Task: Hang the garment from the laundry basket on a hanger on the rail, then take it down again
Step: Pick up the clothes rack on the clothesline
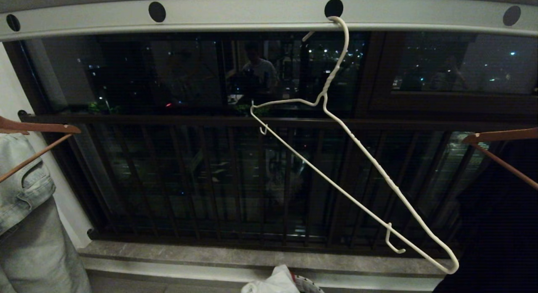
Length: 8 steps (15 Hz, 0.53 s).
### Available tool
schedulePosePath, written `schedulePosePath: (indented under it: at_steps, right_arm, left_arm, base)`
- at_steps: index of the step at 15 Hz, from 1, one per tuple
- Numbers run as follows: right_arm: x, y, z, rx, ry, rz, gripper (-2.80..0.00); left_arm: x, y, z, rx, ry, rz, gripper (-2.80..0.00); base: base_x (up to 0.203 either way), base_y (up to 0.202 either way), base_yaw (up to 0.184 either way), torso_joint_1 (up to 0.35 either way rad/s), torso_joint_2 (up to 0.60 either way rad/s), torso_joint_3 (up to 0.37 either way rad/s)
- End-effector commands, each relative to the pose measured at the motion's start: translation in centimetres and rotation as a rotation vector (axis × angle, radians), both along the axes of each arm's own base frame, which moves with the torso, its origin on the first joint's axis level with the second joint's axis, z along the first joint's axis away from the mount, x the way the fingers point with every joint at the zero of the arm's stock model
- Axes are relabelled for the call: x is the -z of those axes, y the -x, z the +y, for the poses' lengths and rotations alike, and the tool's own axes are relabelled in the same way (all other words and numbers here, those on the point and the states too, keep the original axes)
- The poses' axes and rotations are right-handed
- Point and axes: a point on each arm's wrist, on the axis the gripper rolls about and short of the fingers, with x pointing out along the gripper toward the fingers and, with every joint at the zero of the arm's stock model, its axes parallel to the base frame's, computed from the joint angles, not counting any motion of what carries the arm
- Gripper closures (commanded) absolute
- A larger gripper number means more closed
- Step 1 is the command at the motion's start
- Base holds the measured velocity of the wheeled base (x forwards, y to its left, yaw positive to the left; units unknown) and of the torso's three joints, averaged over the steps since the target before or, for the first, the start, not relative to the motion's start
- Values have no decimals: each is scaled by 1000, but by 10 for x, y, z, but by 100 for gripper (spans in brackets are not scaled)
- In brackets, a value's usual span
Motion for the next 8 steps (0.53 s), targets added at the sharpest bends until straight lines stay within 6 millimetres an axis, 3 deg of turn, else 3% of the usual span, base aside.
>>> schedulePosePath:
  at_steps: [1,8]
  right_arm:
    - [0,0,0,-1,0,1,0]
    - [0,0,0,-1,-1,1,0]
  left_arm:
    - [2,0,0,0,1,5,0]
    - [2,0,0,0,1,5,0]
  base:
    - [0,0,0,0,0,0]
    - [0,0,0,0,0,0]
